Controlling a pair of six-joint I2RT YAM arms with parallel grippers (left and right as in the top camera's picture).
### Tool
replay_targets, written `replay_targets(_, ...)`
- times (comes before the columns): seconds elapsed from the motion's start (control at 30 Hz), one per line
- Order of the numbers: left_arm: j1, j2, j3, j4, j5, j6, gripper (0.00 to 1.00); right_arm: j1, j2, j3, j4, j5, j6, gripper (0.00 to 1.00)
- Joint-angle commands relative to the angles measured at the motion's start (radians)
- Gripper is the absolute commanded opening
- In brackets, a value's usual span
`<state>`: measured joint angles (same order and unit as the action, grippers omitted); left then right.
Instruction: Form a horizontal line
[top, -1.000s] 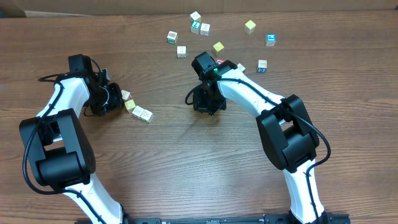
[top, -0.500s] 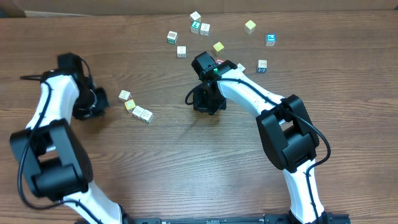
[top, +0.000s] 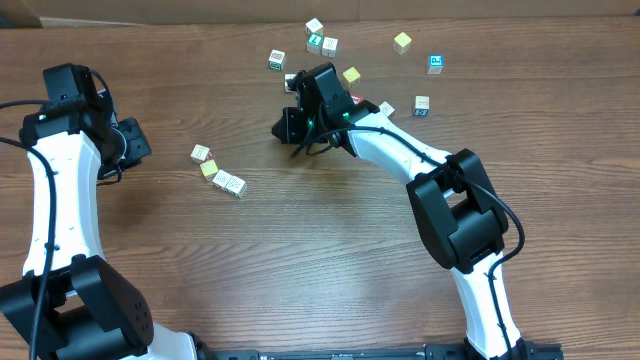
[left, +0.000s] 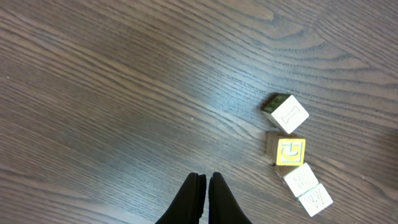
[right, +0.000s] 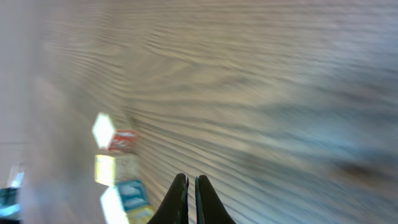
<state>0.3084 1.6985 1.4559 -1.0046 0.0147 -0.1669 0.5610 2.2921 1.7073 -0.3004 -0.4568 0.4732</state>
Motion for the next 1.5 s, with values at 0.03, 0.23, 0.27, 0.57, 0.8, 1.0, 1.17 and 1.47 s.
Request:
replay_targets(0.03, 0.006, -0.013, 0.021, -0.010, 0.016, -0.050, 0.04, 0.045, 0.009, 0.002, 0.092, -0.068, 0.009, 0.04)
replay_targets(0.23, 0.006, -0.013, 0.021, -0.017, 0.020, -0.051, 0.04, 0.097, 0.009, 0.002, 0.183, -0.002, 0.024, 0.04)
replay_targets(0.27, 0.006, -0.013, 0.021, -0.020, 0.020, -0.050, 0.04, 0.105, 0.011, 0.002, 0.197, 0.001, 0.024, 0.04)
replay_targets(0.57, -0.005, -0.013, 0.054, 0.037, 0.061, 0.053, 0.04, 0.094, 0.069, 0.039, 0.182, 0.027, 0.034, 0.04)
replay_targets(0.8, -0.053, -0.012, 0.186, 0.153, 0.169, 0.138, 0.04, -0.013, 0.068, 0.151, -0.081, 0.029, 0.019, 0.04)
replay_targets(1.0, -0.157, -0.004, 0.198, 0.202, 0.153, 0.198, 0.04, -0.113, 0.064, 0.180, -0.310, 0.030, -0.064, 0.04)
replay_targets(1.17, -0.234, 0.056, 0.198, 0.236, 0.073, 0.229, 0.04, -0.182, 0.064, 0.180, -0.490, 0.030, -0.090, 0.04)
replay_targets(1.47, -0.264, 0.281, 0.198, 0.331, 0.151, 0.248, 0.04, -0.218, 0.064, 0.177, -0.676, 0.191, -0.089, 0.04)
